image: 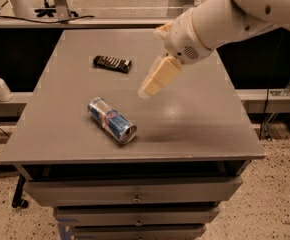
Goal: Pick rxbar chocolate
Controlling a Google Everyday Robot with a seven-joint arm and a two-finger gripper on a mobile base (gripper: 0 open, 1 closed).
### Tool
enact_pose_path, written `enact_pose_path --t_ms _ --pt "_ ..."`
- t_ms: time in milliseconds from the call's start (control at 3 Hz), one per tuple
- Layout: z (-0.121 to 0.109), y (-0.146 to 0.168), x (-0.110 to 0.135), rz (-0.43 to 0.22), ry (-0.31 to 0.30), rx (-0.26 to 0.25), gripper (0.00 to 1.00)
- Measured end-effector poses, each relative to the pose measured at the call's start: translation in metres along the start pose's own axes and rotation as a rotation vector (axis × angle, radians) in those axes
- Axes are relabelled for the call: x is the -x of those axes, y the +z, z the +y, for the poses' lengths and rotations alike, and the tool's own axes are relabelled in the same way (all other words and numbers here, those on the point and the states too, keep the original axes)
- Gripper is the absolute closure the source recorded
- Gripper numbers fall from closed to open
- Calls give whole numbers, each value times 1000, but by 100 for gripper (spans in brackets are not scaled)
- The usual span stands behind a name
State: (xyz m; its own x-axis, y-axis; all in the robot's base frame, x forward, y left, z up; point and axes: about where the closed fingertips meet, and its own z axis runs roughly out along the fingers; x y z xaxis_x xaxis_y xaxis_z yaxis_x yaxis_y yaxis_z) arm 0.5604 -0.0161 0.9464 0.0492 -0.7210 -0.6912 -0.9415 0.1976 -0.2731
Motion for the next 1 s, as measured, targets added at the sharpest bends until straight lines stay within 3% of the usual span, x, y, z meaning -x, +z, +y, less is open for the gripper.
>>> enact_pose_path --t_ms 333,667,1000 --pt "-29 30 41 -89 12 -68 0" --pt "-29 30 41 -89 11 -68 0" --pt "-38 39 42 -116 41 -118 0"
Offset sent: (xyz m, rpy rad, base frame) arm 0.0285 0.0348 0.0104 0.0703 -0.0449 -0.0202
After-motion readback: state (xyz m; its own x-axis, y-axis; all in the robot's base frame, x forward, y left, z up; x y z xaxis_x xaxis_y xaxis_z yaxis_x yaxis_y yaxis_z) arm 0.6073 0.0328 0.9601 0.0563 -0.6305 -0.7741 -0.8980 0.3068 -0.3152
